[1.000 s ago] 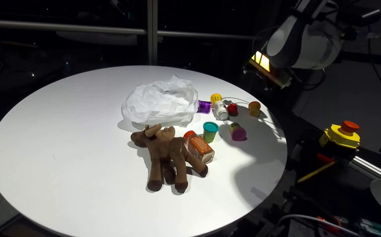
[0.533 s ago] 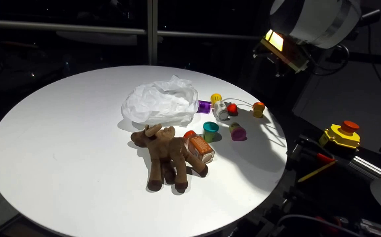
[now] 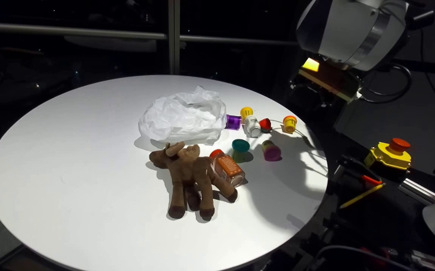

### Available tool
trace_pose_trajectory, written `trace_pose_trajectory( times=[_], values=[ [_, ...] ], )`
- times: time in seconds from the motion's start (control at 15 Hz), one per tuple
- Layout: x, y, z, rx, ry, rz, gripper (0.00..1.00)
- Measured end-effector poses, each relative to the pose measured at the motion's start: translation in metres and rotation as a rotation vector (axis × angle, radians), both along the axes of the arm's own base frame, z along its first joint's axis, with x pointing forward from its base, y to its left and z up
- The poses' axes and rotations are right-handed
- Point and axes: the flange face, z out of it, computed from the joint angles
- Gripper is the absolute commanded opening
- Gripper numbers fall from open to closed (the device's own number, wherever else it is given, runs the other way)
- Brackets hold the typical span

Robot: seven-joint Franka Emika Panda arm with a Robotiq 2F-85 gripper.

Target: Remove the things from the plastic bag and put them on the table

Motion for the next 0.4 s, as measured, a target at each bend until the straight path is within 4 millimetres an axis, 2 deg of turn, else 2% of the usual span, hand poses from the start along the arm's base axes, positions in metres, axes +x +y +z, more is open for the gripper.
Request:
trace_pose_trajectory(
  times=[0.4],
  values=[
    [-0.0012, -0.0035, 0.0003, 0.000, -0.001, -0.009, 1.00]
  ],
)
